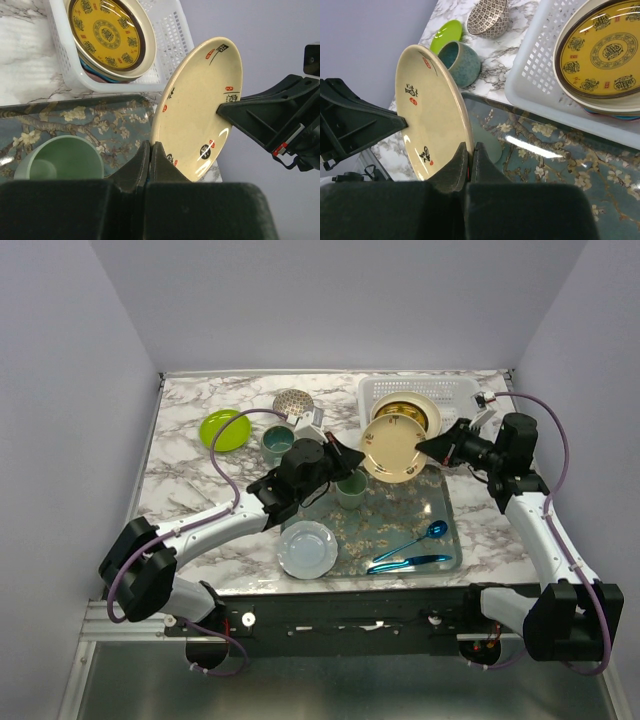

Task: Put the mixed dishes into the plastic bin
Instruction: Pick up the plate at the center of the board, then place the plate in the plastic bin.

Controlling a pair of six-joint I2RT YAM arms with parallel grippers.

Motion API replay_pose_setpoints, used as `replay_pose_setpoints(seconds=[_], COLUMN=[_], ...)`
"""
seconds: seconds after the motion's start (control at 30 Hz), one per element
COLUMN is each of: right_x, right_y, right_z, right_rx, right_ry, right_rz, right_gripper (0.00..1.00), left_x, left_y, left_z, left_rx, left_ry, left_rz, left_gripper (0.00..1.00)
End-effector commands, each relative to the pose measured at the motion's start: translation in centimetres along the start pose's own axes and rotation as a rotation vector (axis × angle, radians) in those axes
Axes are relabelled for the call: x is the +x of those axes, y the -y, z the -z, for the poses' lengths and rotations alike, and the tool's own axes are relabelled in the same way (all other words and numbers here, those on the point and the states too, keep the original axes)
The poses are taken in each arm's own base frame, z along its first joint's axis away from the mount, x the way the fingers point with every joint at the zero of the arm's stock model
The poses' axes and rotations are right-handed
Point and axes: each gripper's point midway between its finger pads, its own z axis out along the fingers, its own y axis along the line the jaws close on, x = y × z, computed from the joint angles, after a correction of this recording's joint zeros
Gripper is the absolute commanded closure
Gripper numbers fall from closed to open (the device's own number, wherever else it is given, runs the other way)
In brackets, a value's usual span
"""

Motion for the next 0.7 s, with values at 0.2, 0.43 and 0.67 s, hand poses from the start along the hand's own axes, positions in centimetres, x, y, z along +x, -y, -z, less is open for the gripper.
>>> replay_pose_setpoints(seconds=[0.2, 0.43, 0.67], right_x=[-0.8, -0.9, -1.3], right_y=[-1.4, -1.4, -1.2], right_z=[0.2, 0.3, 0.7], right_rx=[-0.052, -0.064, -0.071], right_ry=[0.002, -0.002, 0.003], right_rz=[0.027, 0.033, 0.046], right_gripper=[1.0, 1.0, 1.0], left_x=[-1.1, -3.3, -7.6], left_y=[2.7, 0.1, -2.4], left_z=[1.7, 4.2, 8.1], left_rx=[0.151, 0.119, 0.029], left_ry=[-0.004, -0.032, 0.014], left_rz=[-0.139, -0.234, -0.332], left_gripper=[0.23, 0.06, 0.01])
